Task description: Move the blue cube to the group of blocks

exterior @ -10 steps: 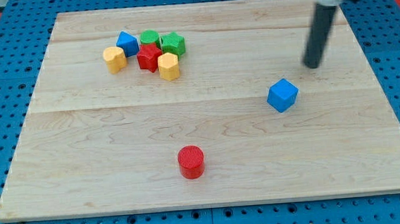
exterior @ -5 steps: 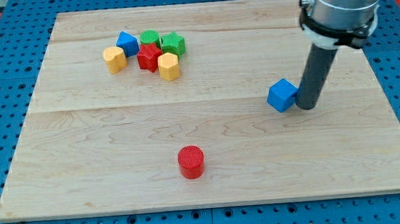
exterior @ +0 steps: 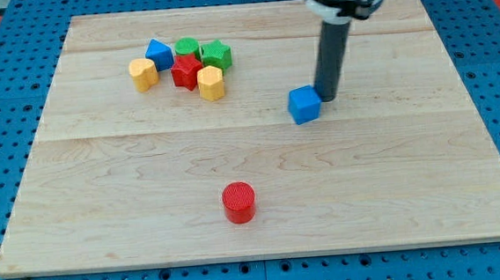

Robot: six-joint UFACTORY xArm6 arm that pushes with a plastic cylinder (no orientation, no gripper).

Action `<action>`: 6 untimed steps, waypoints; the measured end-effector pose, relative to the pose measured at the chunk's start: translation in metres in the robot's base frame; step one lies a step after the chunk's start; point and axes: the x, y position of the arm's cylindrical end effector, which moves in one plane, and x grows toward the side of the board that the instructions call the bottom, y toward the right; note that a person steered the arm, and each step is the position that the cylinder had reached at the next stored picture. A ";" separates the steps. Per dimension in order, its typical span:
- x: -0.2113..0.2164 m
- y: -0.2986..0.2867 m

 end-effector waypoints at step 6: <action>0.029 -0.077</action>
